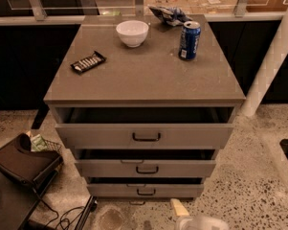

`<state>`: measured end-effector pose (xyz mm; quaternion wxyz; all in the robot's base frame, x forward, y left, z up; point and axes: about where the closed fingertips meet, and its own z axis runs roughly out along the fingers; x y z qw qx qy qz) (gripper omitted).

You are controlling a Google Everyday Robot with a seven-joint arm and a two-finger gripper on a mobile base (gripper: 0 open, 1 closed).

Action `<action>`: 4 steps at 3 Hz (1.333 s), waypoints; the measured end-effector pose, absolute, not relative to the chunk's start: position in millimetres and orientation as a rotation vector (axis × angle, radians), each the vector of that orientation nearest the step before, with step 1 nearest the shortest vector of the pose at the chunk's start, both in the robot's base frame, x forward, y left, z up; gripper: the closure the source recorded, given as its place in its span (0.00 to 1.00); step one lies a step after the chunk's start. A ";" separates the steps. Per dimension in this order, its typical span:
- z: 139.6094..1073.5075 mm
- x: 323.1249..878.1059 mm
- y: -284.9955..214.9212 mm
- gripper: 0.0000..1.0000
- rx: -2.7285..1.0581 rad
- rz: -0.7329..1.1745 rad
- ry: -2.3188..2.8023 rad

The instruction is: Open bottom drawer

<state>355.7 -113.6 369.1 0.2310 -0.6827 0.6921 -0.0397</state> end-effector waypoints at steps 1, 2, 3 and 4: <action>366.2 365.4 -123.4 0.00 -1.913 -0.213 1.889; 363.4 367.4 -121.0 0.00 -1.920 -0.205 1.889; 342.7 382.0 -105.5 0.00 -1.955 -0.137 1.871; 300.1 408.7 -76.4 0.00 -2.024 -0.013 1.832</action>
Offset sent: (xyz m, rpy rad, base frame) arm 0.0086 -0.0042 -0.0038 -0.0565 -0.0351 0.0037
